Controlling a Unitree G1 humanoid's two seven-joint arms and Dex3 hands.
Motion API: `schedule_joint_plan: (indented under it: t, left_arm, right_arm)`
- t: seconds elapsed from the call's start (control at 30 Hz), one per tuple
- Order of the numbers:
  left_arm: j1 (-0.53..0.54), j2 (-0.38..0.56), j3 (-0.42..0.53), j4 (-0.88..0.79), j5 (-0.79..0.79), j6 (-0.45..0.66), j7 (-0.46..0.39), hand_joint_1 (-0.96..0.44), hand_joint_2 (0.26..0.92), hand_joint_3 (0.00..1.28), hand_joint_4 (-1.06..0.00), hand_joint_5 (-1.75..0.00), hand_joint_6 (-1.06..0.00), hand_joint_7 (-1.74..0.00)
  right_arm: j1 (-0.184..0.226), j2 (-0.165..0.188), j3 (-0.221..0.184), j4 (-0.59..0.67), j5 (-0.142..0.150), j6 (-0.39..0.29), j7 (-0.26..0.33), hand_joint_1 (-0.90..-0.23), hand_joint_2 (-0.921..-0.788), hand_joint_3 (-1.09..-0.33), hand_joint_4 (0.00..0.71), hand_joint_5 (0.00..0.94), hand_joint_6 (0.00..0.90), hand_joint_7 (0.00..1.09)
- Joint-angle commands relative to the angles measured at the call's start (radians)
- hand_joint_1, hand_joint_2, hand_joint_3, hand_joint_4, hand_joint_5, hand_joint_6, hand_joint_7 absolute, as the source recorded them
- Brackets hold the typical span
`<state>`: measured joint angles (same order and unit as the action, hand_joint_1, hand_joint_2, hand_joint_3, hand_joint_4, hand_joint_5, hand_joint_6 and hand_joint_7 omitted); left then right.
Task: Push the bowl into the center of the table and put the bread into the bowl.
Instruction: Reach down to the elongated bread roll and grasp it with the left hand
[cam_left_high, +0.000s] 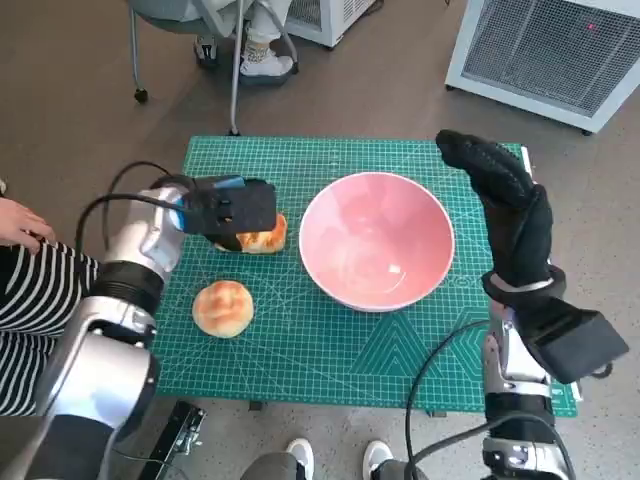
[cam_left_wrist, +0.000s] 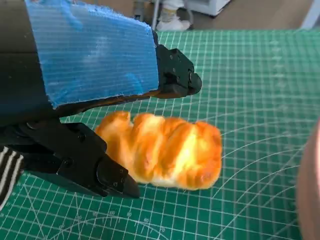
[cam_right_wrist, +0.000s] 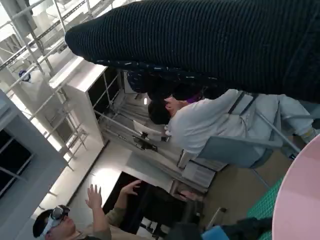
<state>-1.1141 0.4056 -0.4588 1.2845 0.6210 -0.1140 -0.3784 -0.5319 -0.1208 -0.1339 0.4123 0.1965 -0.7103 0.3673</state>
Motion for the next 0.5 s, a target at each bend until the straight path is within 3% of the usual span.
schedule_joint_plan:
  t: [0.03, 0.33, 0.5]
  left_arm:
    - [-0.006, -0.02, -0.03, 0.029, 0.03, 0.021, 0.035, -0.08, 0.744, 0.0, -0.08, -0.01, -0.24, 0.0]
    - [0.03, -0.054, -0.069, 0.052, 0.063, 0.043, 0.11, -0.08, 0.762, 0.01, -0.16, -0.03, -0.29, -0.02]
    - [0.053, -0.065, -0.096, 0.059, 0.085, 0.04, 0.171, -0.05, 0.783, 0.02, -0.31, -0.09, -0.41, -0.07]
  right_arm:
    - [0.029, -0.005, 0.0, -0.006, 0.005, 0.02, -0.01, -0.73, -0.921, -0.727, 0.15, 0.004, 0.096, 0.36]
    - [0.034, -0.004, -0.001, -0.015, 0.006, 0.025, -0.014, -0.73, -0.921, -0.726, 0.151, 0.004, 0.092, 0.37]
    - [0.035, -0.002, 0.0, -0.018, 0.005, 0.026, -0.018, -0.73, -0.921, -0.725, 0.152, 0.004, 0.089, 0.38]
